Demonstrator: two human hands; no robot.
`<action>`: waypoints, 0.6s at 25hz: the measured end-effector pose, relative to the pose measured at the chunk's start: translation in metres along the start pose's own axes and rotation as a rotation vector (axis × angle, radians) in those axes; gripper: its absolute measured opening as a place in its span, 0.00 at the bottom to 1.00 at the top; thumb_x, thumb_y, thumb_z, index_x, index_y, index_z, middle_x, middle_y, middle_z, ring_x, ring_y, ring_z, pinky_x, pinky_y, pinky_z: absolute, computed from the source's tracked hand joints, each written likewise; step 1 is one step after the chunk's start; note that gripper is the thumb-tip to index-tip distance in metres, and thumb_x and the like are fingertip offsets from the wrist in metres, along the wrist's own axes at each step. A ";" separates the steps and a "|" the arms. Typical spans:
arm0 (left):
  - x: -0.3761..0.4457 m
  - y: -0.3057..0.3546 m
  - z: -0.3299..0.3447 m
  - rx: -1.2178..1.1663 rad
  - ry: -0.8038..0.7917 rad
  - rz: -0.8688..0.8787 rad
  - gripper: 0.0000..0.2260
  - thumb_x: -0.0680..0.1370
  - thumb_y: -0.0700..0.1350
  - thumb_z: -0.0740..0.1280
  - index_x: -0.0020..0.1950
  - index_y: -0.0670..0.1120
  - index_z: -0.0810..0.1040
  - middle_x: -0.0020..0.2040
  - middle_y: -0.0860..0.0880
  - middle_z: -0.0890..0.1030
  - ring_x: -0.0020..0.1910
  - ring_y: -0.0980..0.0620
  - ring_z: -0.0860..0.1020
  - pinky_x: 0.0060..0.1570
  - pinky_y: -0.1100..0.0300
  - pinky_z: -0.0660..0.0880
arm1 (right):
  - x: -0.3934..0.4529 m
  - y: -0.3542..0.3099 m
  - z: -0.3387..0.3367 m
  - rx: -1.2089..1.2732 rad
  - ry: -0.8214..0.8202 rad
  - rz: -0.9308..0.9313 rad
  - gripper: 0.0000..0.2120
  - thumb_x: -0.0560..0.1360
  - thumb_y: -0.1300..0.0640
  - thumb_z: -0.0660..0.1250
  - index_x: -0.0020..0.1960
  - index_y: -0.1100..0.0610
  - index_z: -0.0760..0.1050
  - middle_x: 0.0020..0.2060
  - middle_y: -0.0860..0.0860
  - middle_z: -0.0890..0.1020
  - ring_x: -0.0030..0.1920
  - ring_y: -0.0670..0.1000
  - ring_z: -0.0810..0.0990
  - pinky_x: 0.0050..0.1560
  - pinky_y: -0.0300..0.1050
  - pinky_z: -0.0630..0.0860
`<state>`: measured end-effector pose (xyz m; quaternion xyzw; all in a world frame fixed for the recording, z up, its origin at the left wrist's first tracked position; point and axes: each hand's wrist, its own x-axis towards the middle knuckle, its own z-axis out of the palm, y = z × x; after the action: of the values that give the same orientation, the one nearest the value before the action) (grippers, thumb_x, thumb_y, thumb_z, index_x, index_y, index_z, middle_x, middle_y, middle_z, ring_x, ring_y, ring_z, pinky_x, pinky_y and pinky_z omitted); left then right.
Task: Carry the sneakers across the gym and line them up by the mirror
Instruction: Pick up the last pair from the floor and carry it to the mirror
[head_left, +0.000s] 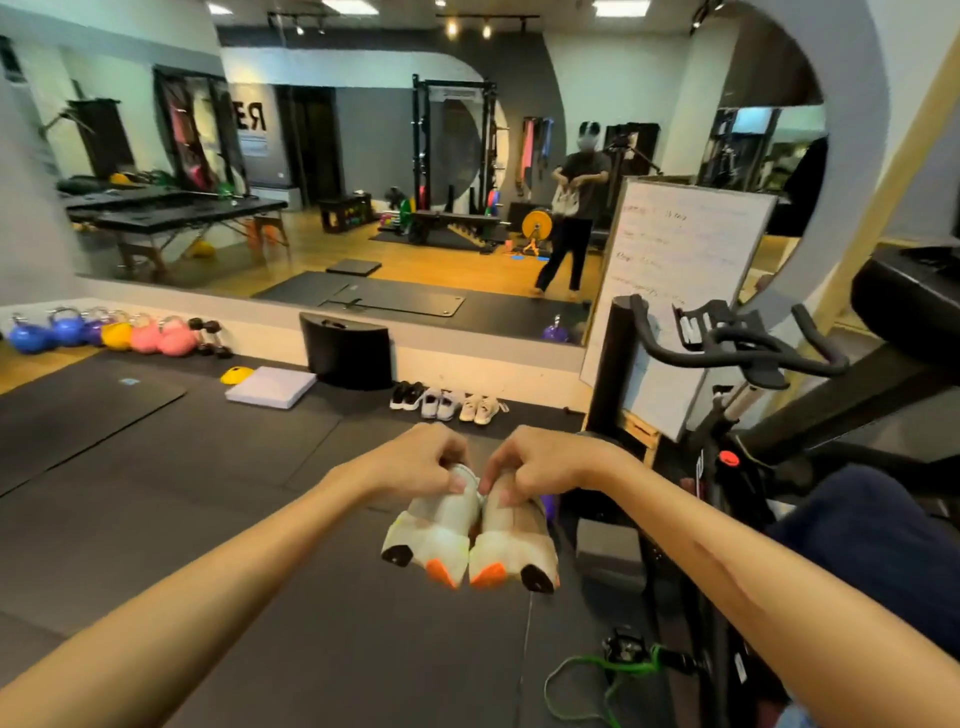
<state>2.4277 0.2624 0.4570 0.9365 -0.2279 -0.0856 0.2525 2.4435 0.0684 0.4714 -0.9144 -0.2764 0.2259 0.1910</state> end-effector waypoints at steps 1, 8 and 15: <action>0.031 -0.016 -0.010 0.001 -0.013 0.025 0.03 0.71 0.40 0.68 0.38 0.46 0.78 0.36 0.49 0.78 0.36 0.55 0.74 0.36 0.64 0.70 | 0.026 0.010 -0.016 -0.003 0.000 0.023 0.14 0.71 0.59 0.67 0.56 0.53 0.81 0.47 0.49 0.82 0.45 0.44 0.77 0.46 0.38 0.73; 0.236 -0.117 -0.100 -0.004 -0.096 0.179 0.06 0.72 0.44 0.69 0.48 0.49 0.81 0.43 0.54 0.80 0.45 0.56 0.78 0.44 0.64 0.73 | 0.182 0.075 -0.142 0.083 0.067 0.177 0.15 0.72 0.59 0.69 0.57 0.52 0.81 0.57 0.50 0.80 0.51 0.46 0.76 0.48 0.37 0.71; 0.430 -0.185 -0.131 0.029 -0.206 0.278 0.05 0.70 0.46 0.71 0.43 0.55 0.78 0.41 0.56 0.80 0.43 0.57 0.77 0.44 0.61 0.74 | 0.311 0.180 -0.229 0.120 0.099 0.243 0.13 0.73 0.60 0.69 0.57 0.54 0.81 0.52 0.49 0.79 0.47 0.45 0.76 0.44 0.35 0.73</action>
<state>2.9137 0.2594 0.4558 0.8859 -0.3809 -0.1420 0.2236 2.8694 0.0612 0.4795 -0.9380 -0.1397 0.2183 0.2301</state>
